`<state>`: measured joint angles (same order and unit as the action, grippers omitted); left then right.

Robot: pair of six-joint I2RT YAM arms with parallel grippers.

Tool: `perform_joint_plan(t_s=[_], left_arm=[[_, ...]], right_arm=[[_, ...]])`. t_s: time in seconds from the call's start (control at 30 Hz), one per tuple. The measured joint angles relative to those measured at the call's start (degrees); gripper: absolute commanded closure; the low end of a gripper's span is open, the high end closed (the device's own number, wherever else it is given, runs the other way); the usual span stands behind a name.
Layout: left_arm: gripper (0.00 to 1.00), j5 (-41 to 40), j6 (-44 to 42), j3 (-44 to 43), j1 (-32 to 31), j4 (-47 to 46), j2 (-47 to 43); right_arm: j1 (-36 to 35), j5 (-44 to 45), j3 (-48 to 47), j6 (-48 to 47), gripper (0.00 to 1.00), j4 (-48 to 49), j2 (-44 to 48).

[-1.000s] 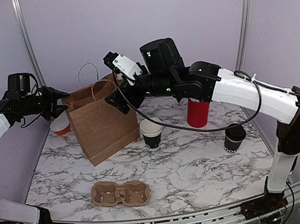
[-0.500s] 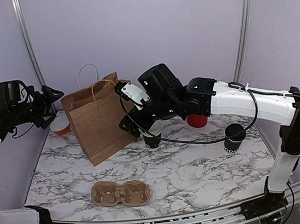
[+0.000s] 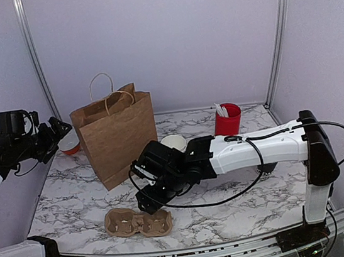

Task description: Pack the takeout coffee

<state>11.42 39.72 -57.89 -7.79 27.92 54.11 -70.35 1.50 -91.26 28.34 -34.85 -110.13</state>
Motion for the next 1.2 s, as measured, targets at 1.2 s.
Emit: perform_joint_plan(t_s=[1.2], left_arm=[[0.01,-2.5,-2.5,6.8,0.0,0.5,-4.0]], right_arm=[[0.8,-10.5,6.0,4.2,0.17,-4.1,-6.2]])
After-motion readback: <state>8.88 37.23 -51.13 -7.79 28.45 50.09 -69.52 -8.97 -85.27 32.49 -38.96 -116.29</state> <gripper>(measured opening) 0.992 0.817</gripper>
